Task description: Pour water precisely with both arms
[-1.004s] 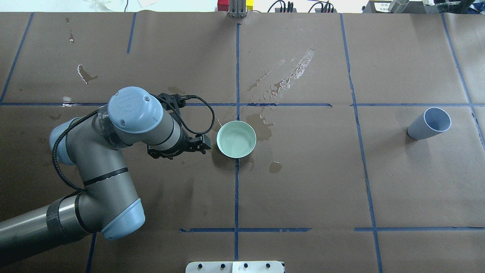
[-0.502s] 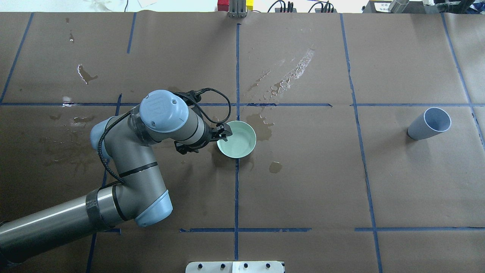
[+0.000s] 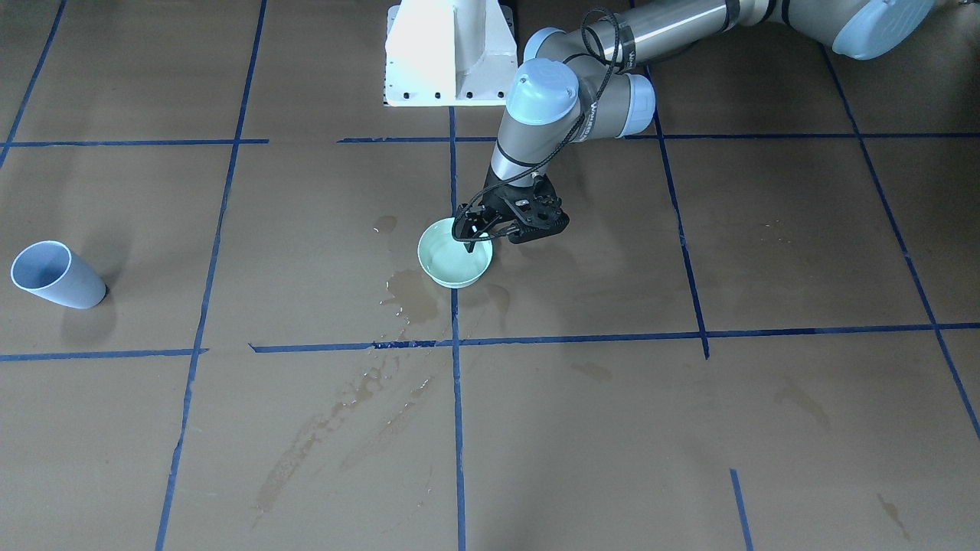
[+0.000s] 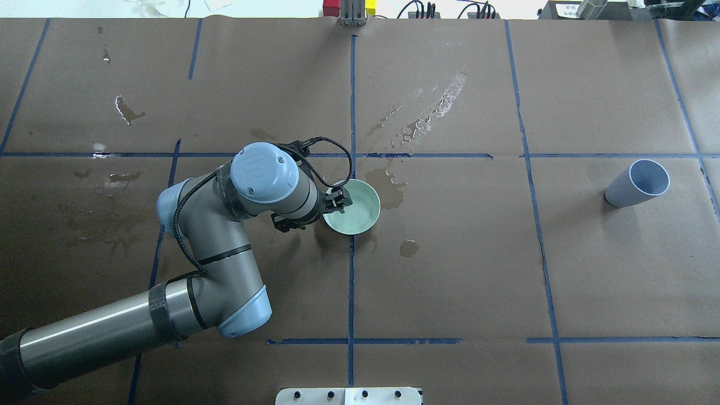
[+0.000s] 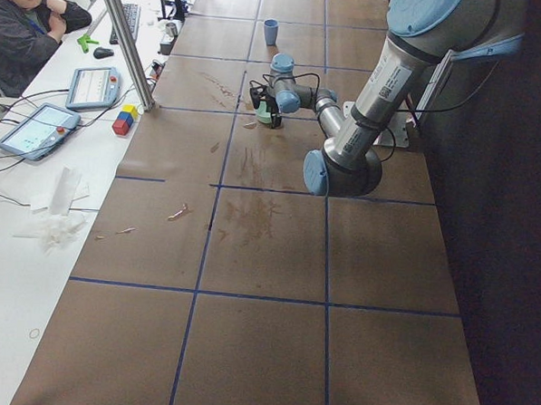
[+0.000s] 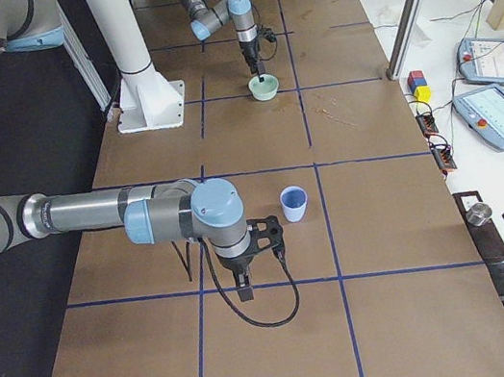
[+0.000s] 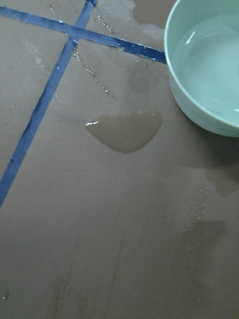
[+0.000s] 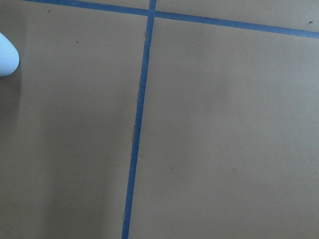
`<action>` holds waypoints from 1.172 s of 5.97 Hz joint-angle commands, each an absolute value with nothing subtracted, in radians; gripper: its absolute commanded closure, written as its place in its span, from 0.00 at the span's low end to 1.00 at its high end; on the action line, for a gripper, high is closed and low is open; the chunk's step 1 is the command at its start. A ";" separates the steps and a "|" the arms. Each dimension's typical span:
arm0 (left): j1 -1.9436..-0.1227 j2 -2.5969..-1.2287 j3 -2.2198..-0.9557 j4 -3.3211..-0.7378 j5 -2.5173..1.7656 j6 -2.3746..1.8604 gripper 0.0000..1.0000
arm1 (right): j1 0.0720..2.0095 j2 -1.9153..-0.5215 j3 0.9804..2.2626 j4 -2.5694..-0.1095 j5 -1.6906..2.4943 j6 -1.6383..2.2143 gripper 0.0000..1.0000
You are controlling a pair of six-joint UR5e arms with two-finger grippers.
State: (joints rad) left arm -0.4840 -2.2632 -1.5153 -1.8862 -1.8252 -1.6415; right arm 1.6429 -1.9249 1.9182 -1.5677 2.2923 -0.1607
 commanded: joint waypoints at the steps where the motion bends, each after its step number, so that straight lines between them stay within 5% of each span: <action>1: -0.476 -2.266 -1.508 -1.885 -1.825 -1.640 0.75 | 1.643 -1.927 1.916 -1.568 2.290 -0.163 0.00; 2: -0.476 -2.266 -1.508 -1.887 -1.825 -1.638 0.93 | 1.643 -1.927 1.916 -1.568 2.290 -0.163 0.00; 7: -0.509 -2.264 -1.554 -1.882 -1.833 -1.629 1.00 | 1.643 -1.927 1.913 -1.568 2.289 -0.166 0.00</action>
State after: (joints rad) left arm -0.4922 -2.2700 -1.5329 -1.8828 -1.8278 -1.6316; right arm 1.6429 -1.9267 1.9147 -1.5677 2.2879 -0.1646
